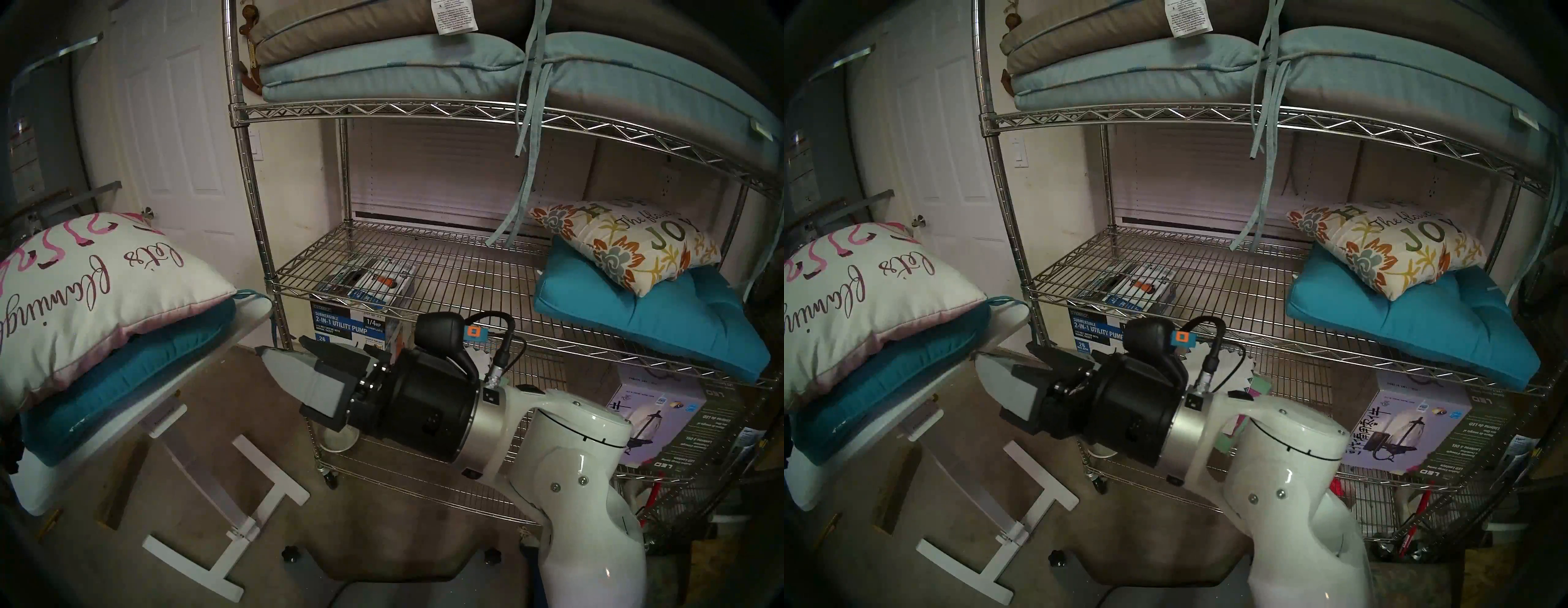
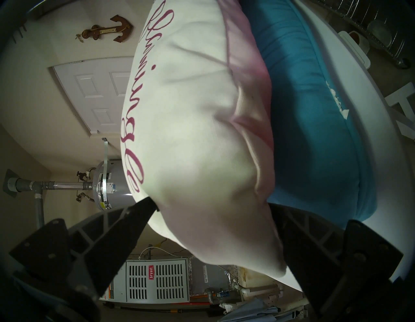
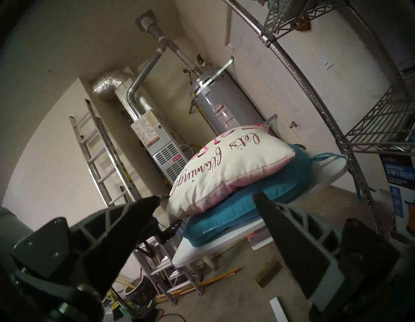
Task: Put cushion on the shelf
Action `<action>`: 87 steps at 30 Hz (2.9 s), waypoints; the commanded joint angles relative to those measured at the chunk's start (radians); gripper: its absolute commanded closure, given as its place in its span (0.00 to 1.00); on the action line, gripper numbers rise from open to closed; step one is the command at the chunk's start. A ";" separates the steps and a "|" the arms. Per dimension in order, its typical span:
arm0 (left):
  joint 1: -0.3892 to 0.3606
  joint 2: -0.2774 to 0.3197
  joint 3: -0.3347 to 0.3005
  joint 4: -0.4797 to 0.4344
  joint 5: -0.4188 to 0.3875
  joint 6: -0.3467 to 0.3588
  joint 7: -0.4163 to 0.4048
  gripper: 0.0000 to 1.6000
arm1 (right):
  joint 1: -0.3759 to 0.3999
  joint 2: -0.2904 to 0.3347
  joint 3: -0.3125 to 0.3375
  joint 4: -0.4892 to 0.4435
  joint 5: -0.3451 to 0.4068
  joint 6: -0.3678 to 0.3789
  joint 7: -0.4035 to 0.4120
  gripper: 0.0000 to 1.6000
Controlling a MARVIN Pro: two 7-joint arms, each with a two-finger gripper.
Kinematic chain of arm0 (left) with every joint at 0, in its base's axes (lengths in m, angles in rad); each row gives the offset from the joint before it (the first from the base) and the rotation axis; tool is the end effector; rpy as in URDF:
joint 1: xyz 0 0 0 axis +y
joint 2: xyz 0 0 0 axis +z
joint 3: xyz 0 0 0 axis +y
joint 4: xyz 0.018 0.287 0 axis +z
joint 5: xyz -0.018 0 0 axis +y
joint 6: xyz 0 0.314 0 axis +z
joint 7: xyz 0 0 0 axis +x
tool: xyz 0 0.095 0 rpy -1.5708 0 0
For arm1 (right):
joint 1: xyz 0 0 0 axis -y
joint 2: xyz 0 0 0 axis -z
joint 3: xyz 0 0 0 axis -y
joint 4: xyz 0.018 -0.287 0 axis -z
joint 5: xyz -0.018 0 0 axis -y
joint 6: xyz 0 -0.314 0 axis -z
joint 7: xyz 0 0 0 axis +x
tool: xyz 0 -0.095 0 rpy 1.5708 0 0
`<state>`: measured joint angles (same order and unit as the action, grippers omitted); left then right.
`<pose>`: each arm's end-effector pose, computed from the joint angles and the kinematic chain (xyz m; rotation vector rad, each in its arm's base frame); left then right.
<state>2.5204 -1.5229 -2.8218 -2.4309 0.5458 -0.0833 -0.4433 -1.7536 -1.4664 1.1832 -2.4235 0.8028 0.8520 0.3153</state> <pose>0.0829 0.2761 -0.1030 -1.5692 0.8366 -0.7832 0.2349 0.1718 -0.0972 -1.4447 -0.4923 -1.0814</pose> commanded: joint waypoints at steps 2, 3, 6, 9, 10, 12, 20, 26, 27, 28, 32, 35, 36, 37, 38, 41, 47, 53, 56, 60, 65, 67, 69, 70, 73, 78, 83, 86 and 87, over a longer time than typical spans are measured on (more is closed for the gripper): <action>0.001 -0.001 -0.005 -0.013 -0.002 -0.003 -0.001 0.00 | 0.106 0.005 -0.077 -0.020 -0.013 -0.005 -0.087 0.00; 0.000 -0.001 -0.005 -0.013 -0.002 -0.003 -0.002 0.00 | 0.116 0.006 -0.087 -0.020 -0.016 -0.004 -0.103 0.00; -0.002 -0.002 -0.005 -0.013 -0.001 -0.004 -0.003 0.00 | 0.143 0.009 -0.113 -0.020 -0.019 -0.003 -0.139 0.00; -0.004 -0.003 -0.006 -0.013 0.000 -0.005 -0.005 0.00 | 0.176 0.011 -0.143 -0.019 -0.021 -0.002 -0.176 0.00; -0.004 -0.003 -0.006 -0.013 0.000 -0.006 -0.005 0.00 | 0.184 0.010 -0.149 -0.014 -0.021 -0.003 -0.185 0.00; -0.006 -0.004 -0.006 -0.013 0.000 -0.006 -0.006 0.00 | 0.207 0.007 -0.167 -0.002 -0.020 -0.003 -0.209 0.00; -0.011 -0.005 -0.006 -0.013 0.003 -0.009 -0.009 0.00 | 0.293 -0.012 -0.232 0.057 -0.007 -0.009 -0.283 0.00; -0.015 -0.006 -0.006 -0.013 0.004 -0.011 -0.012 0.00 | 0.355 -0.032 -0.282 0.122 0.001 -0.016 -0.334 0.00; -0.016 -0.007 -0.006 -0.013 0.005 -0.011 -0.013 0.00 | 0.382 -0.043 -0.299 0.139 0.003 -0.017 -0.349 0.00; -0.016 -0.007 -0.006 -0.013 0.005 -0.011 -0.013 0.00 | 0.382 -0.043 -0.299 0.139 0.003 -0.017 -0.349 0.00; -0.017 -0.008 -0.007 -0.013 0.006 -0.012 -0.015 0.00 | 0.413 -0.059 -0.324 0.171 0.012 -0.023 -0.382 0.00; -0.019 -0.009 -0.007 -0.013 0.006 -0.013 -0.016 0.00 | 0.444 -0.075 -0.345 0.198 0.020 -0.029 -0.410 0.00; -0.019 -0.009 -0.007 -0.013 0.007 -0.013 -0.017 0.00 | 0.454 -0.081 -0.353 0.206 0.022 -0.031 -0.419 0.00; -0.020 -0.010 -0.008 -0.013 0.007 -0.014 -0.017 0.00 | 0.471 -0.090 -0.363 0.217 0.025 -0.032 -0.431 0.00; -0.020 -0.010 -0.008 -0.013 0.007 -0.014 -0.018 0.00 | 0.479 -0.095 -0.369 0.225 0.028 -0.034 -0.441 0.00; -0.022 -0.011 -0.008 -0.013 0.008 -0.015 -0.020 0.00 | 0.513 -0.115 -0.393 0.252 0.038 -0.041 -0.472 0.00; -0.024 -0.014 -0.010 -0.013 0.009 -0.016 -0.023 0.00 | 0.567 -0.151 -0.431 0.301 0.061 -0.058 -0.538 0.00; -0.025 -0.016 -0.011 -0.013 0.009 -0.018 -0.026 0.00 | 0.618 -0.190 -0.468 0.354 0.095 -0.080 -0.609 0.00; -0.025 -0.017 -0.012 -0.013 0.009 -0.018 -0.027 0.00 | 0.632 -0.201 -0.488 0.397 0.125 -0.096 -0.634 0.00; -0.026 -0.018 -0.013 -0.013 0.009 -0.020 -0.029 0.00 | 0.650 -0.223 -0.506 0.463 0.173 -0.126 -0.670 0.00; -0.027 -0.019 -0.013 -0.013 0.009 -0.022 -0.030 0.00 | 0.670 -0.256 -0.517 0.545 0.245 -0.167 -0.704 0.00; -0.028 -0.019 -0.014 -0.013 0.009 -0.022 -0.031 0.00 | 0.681 -0.271 -0.519 0.577 0.275 -0.185 -0.719 0.00; -0.028 -0.019 -0.014 -0.013 0.009 -0.023 -0.032 0.00 | 0.690 -0.287 -0.519 0.610 0.307 -0.207 -0.734 0.00; -0.028 -0.019 -0.015 -0.013 0.009 -0.023 -0.032 0.00 | 0.695 -0.293 -0.517 0.626 0.323 -0.218 -0.742 0.00; -0.029 -0.020 -0.015 -0.013 0.008 -0.024 -0.033 0.00 | 0.709 -0.316 -0.515 0.674 0.375 -0.255 -0.768 0.00; -0.030 -0.020 -0.017 -0.013 0.007 -0.026 -0.035 0.00 | 0.733 -0.352 -0.500 0.747 0.458 -0.323 -0.818 0.00; -0.030 -0.021 -0.020 -0.013 0.004 -0.028 -0.037 0.00 | 0.751 -0.382 -0.473 0.815 0.539 -0.407 -0.883 0.00; -0.030 -0.021 -0.022 -0.013 0.002 -0.030 -0.039 0.00 | 0.765 -0.396 -0.450 0.845 0.593 -0.449 -0.932 0.00; -0.030 -0.022 -0.023 -0.013 0.001 -0.031 -0.040 0.00 | 0.769 -0.401 -0.447 0.854 0.612 -0.476 -0.950 0.00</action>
<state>2.4873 -1.5434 -2.8346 -2.4307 0.5530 -0.1117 -0.4814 -1.0375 -1.7885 0.7015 -1.6073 1.3114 0.4874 -0.5595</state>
